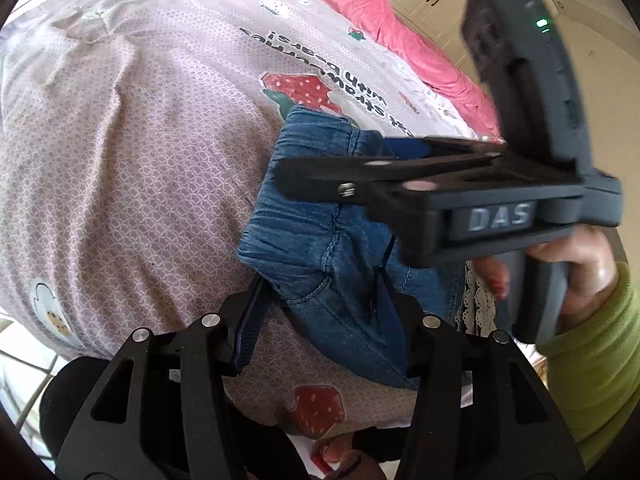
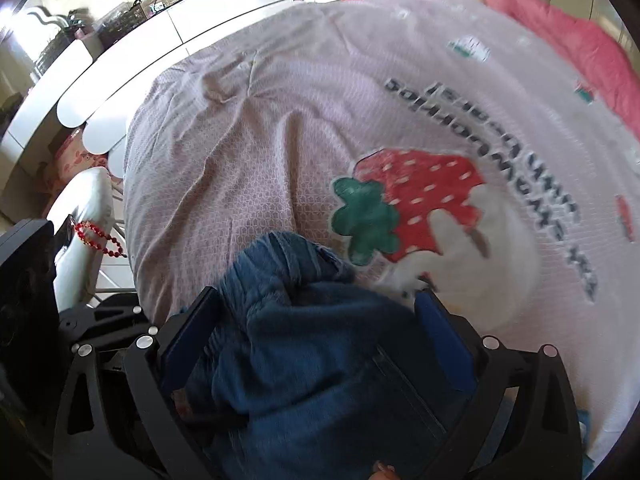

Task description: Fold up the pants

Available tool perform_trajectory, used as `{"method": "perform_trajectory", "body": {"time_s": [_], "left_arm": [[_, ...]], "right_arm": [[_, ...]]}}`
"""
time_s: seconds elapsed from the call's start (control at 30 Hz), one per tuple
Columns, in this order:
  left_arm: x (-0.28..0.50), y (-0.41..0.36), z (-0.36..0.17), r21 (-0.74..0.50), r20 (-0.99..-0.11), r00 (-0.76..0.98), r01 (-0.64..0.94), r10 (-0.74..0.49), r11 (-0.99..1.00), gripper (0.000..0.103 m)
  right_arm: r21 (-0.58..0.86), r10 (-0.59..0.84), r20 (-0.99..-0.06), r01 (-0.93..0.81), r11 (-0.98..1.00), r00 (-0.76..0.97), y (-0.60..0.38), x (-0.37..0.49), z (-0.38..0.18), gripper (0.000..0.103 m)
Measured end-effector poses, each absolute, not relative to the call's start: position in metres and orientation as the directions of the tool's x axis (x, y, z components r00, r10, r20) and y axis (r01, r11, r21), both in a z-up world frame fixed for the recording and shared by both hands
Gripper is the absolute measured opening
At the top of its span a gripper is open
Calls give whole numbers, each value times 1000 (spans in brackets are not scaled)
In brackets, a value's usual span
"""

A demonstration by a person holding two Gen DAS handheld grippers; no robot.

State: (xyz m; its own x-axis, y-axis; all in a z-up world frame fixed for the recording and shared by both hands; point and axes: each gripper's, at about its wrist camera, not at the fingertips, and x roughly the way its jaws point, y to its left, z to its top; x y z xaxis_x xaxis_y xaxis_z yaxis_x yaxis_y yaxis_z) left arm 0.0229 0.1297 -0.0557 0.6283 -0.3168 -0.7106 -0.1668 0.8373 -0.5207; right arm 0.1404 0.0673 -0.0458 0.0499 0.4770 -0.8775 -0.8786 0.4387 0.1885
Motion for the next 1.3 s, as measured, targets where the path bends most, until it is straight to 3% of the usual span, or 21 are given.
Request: {"method": "perform_trajectory", "body": {"time_s": [0.1, 0.13, 0.33, 0.6, 0.97, 1.13, 1.3], "left_arm": [[22, 132, -56, -524, -711, 627, -171, -318, 834, 45], [22, 132, -56, -525, -711, 627, -171, -319, 834, 46], [17, 132, -48, -562, -669, 662, -152, -339, 813, 58], [25, 95, -40, -671, -617, 606, -71, -502, 738, 59], [41, 14, 1, -582, -640, 585, 53, -498, 811, 59], [50, -15, 2, -543, -650, 563, 125, -510, 830, 62], [53, -63, -13, -523, -676, 485, 214, -555, 825, 65]], "right_arm": [[249, 511, -859, -873, 419, 1, 66, 142, -53, 58], [273, 534, -845, -874, 403, -18, 62, 140, -50, 51], [374, 678, -734, -855, 358, -37, 20, 142, -14, 38], [428, 776, -631, -839, 335, -12, -52, 140, 21, 37], [452, 844, -531, -816, 361, 79, -147, 146, 39, 40], [483, 861, -489, -780, 399, 137, -201, 152, 36, 61], [441, 803, -533, -723, 532, 266, -254, 150, 26, 65]]}}
